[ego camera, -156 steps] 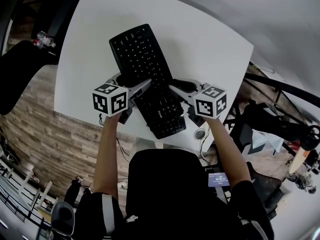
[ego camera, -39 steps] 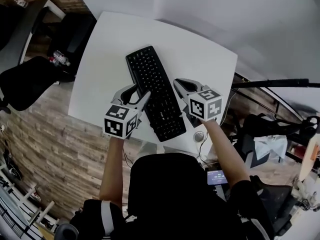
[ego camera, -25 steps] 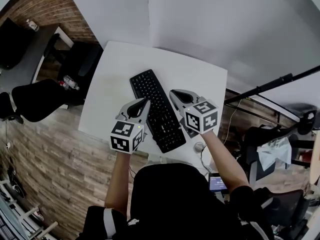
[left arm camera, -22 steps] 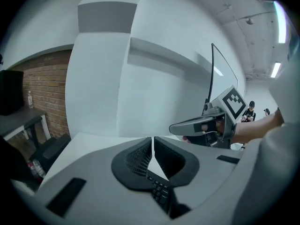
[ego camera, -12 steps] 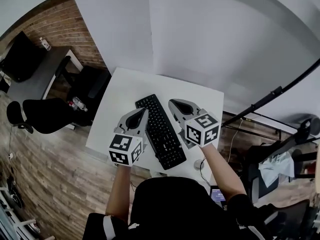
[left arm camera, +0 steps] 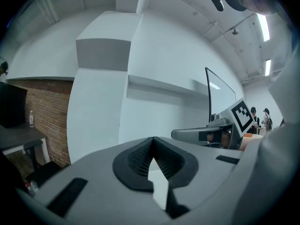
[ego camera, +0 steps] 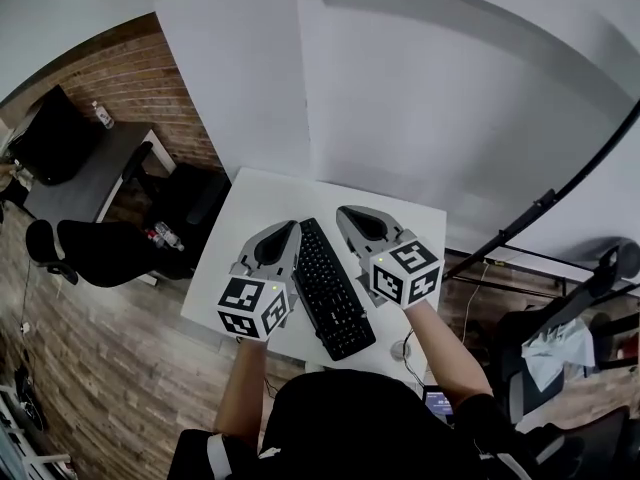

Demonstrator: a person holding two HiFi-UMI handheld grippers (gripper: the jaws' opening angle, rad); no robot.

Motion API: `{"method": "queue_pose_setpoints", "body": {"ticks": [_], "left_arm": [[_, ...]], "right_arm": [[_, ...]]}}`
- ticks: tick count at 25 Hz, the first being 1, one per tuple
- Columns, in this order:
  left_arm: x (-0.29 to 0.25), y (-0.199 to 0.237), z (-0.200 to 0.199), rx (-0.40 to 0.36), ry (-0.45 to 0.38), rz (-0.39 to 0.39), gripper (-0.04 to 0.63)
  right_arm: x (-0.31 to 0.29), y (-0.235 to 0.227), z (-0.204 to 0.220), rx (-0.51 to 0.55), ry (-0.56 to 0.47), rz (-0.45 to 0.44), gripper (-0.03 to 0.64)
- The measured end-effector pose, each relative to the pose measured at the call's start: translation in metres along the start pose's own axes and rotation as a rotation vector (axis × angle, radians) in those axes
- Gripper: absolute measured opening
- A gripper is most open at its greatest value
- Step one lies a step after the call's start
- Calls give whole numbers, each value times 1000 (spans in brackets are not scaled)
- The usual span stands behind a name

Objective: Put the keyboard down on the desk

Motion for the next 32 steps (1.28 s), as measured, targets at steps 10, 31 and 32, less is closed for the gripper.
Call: {"method": "queue_pose_setpoints", "body": {"ticks": [10,31,32], "left_arm": [[1,-9,-18,-34,-31,3,14],[-1,-4,-14,-10,-37,-21,14],[-2,-4,-14,-9,-36,-22,14]], "right_arm": [[8,5,-25,30,-67,0,41],[10,4,-20,93,-73,33,40],[10,4,-19,92,-71,33,40]]}}
Point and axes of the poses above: the fingertips, and each gripper's own axes: x backward along the fingers, y to its left, z out of its underside, the point moved 2 cm from there along x, backward along the fingers, and after that the axes turned 5 degrees about y, right-handed, at the moved point
